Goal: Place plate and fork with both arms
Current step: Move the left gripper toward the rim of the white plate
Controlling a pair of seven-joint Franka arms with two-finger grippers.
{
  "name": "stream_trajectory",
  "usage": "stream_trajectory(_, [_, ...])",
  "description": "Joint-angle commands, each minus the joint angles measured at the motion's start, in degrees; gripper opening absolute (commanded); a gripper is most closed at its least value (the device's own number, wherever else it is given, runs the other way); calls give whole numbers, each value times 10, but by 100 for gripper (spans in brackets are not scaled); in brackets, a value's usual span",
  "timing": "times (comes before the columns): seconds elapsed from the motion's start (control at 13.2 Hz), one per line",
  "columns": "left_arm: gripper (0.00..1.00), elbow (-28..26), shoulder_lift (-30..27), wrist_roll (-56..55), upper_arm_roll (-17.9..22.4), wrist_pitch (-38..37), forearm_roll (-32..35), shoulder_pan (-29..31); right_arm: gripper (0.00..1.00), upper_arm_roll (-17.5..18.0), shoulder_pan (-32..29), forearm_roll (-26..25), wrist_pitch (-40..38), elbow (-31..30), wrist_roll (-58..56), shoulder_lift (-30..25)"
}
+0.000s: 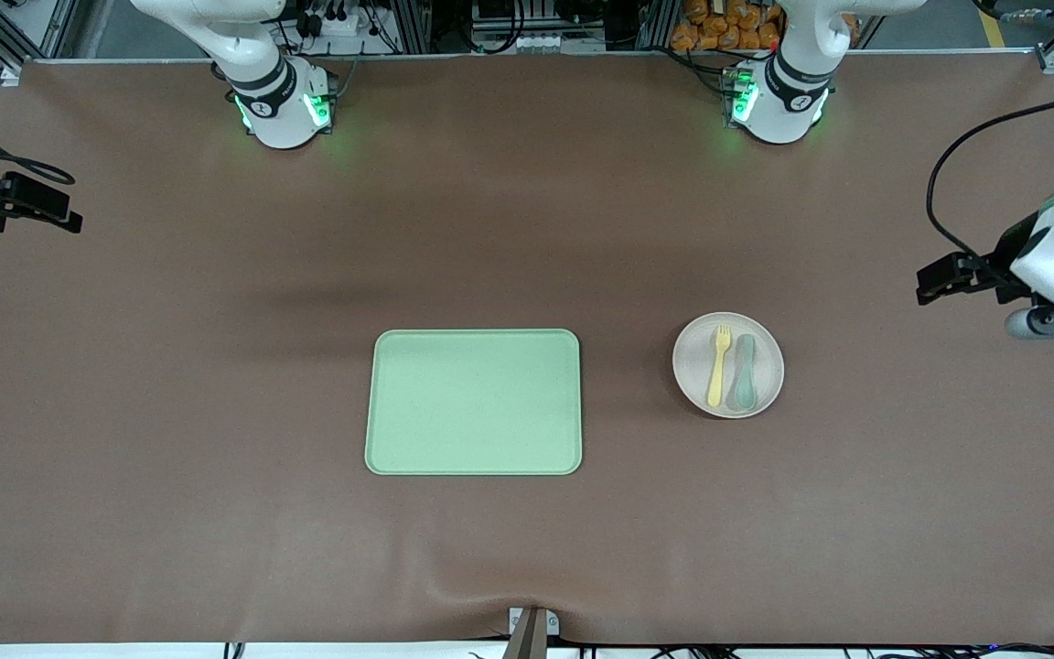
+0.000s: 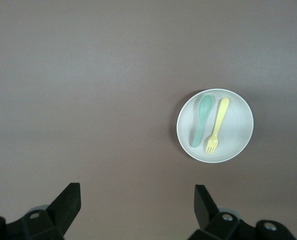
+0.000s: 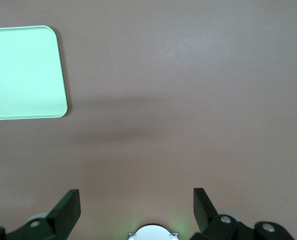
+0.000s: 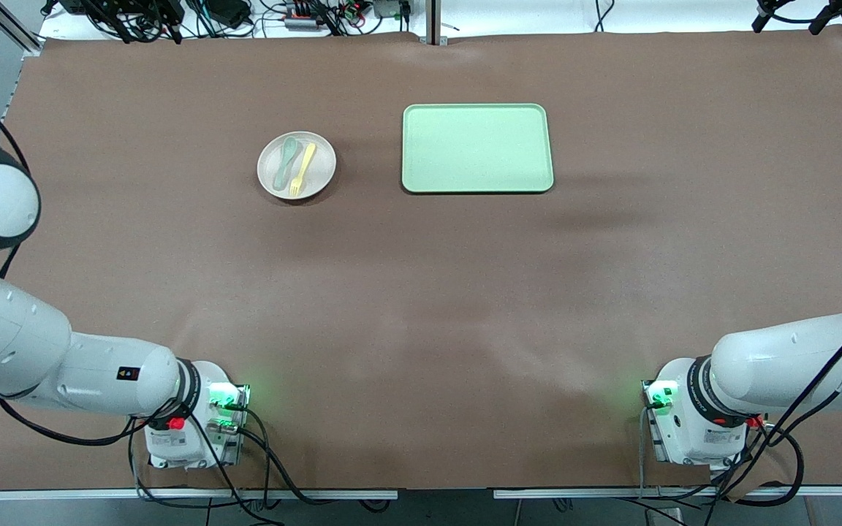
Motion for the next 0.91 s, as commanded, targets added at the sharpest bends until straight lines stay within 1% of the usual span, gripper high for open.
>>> stream_trajectory(0.0, [100,11,23,-1,2,2,-29,1,100,-1,8,-7,4,-1,9,-1])
stream_trajectory(0.23, [100,10,73,0,2,30,-45,7,100,-1,8,-7,4,-2,9,-1])
stream_trajectory(0.38, [100,11,108,1,2,38,-92,26,100,-1,8,-7,4,-2,9,-1])
stream_trajectory(0.45, [100,10,117,2,2,50,-102,28,100,-1,8,-7,3,-2,9,-1])
stream_trajectory(0.76, [100,-4,160,2,-1,80,-104,26,100,-1,8,-7,2,-2,9,-1])
stream_trajectory(0.83, [100,-19,167,3,-2,108,-104,25,100,-1,7,-7,2,-2,9,-2])
